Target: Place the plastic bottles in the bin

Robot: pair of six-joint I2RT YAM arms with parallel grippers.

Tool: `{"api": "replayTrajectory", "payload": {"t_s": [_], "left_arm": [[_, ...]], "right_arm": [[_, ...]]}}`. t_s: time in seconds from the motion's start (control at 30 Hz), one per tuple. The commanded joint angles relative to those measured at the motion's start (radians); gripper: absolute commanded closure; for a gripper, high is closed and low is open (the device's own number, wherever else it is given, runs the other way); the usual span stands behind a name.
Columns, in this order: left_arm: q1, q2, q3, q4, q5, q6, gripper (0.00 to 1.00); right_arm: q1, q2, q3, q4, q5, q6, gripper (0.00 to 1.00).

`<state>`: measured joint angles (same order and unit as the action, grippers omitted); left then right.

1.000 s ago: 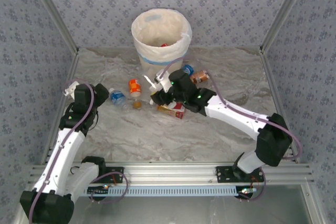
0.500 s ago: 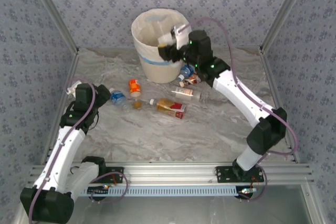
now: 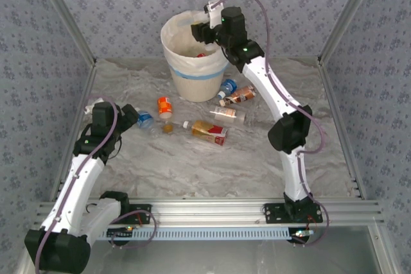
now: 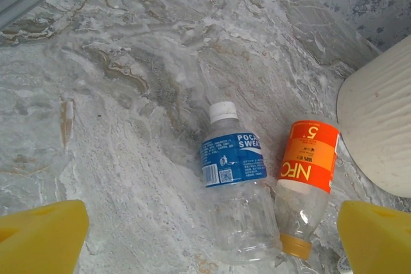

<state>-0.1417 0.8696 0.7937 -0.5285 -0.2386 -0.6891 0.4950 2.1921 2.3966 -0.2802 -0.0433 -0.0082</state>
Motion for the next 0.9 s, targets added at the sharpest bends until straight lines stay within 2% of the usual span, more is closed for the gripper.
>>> {"api": "replayTrajectory", "payload": {"t_s": [0.0, 0.07, 0.13, 0.2, 0.27, 0.63, 0.87], "left_arm": [[0.007, -0.016, 0.034, -0.014, 0.028, 0.002, 0.00], [0.007, -0.017, 0.029, -0.007, 0.049, 0.011, 0.00], [0.006, -0.010, 0.027, -0.014, 0.048, 0.012, 0.00], [0.006, 0.000, 0.025, -0.015, 0.051, 0.018, 0.01], [0.007, 0.005, 0.018, -0.010, 0.053, 0.017, 0.01], [0.006, 0.107, 0.016, 0.032, 0.100, -0.037, 0.01], [0.006, 0.140, 0.019, 0.028, 0.109, -0.051, 0.01]], "right_arm": [[-0.003, 0.102, 0.188, -0.138, 0.137, -0.028, 0.49], [-0.002, 0.133, 0.226, -0.178, 0.212, -0.013, 0.44], [0.003, 0.135, 0.219, -0.193, 0.290, -0.011, 0.33], [0.007, 0.131, 0.221, -0.222, 0.283, -0.055, 0.16], [0.014, 0.114, 0.215, -0.254, 0.240, -0.093, 0.10], [0.058, -0.017, 0.096, -0.280, 0.302, -0.112, 0.03], [0.069, -0.162, -0.106, -0.214, 0.281, -0.084, 0.00]]}}
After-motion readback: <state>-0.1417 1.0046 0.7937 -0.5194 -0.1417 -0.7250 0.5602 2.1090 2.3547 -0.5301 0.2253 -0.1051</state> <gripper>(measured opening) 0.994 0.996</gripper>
